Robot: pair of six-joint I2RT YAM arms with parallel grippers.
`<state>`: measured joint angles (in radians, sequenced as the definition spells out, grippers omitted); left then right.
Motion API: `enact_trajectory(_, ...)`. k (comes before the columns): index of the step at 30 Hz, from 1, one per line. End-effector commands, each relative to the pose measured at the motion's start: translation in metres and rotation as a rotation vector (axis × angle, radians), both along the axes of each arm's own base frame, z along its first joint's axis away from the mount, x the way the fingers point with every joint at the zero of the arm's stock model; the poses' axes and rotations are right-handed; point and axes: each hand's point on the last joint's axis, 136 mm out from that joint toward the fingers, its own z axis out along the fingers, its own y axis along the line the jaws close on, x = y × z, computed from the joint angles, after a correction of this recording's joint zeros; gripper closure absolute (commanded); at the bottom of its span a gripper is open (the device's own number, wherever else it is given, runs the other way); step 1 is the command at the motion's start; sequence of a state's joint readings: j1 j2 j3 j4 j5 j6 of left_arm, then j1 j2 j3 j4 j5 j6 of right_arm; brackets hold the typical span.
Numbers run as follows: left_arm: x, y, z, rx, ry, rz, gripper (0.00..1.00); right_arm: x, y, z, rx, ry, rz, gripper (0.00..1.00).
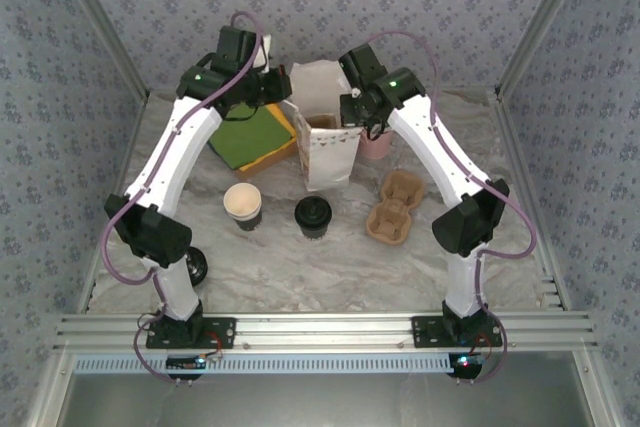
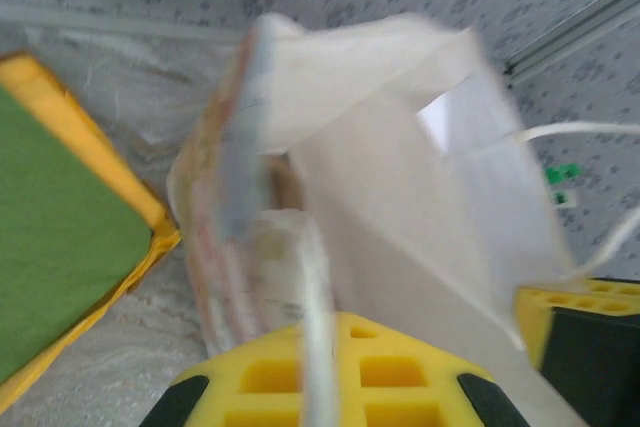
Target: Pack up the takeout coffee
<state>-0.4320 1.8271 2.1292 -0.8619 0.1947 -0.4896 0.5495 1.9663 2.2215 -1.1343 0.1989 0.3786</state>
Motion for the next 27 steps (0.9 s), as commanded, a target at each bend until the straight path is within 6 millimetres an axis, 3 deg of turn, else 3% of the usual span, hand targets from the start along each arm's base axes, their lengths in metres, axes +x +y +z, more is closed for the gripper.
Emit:
enact_trajectory(1, -0.003, -0.003, 0.016, -0.004, -0.030, -0.026, 0.95, -0.004, -0.007, 0.015, 0.016, -0.024, -0.031, 1.00)
enact_trajectory(5, -0.004, -0.006, 0.022, -0.014, -0.035, -0.035, 0.95, -0.005, -0.009, 0.018, 0.024, -0.026, -0.035, 1.00)
enact_trajectory(16, -0.002, -0.008, 0.001, 0.004, 0.004, -0.038, 0.95, -0.007, -0.011, 0.016, 0.019, -0.020, -0.045, 0.99)
enact_trajectory(23, -0.001, -0.007, -0.025, 0.032, 0.048, -0.034, 0.95, -0.009, -0.018, -0.003, -0.010, 0.014, -0.071, 0.97)
enact_trajectory(27, -0.001, -0.006, -0.034, 0.036, 0.064, -0.030, 0.91, -0.009, -0.021, -0.016, -0.021, 0.037, -0.083, 0.87)
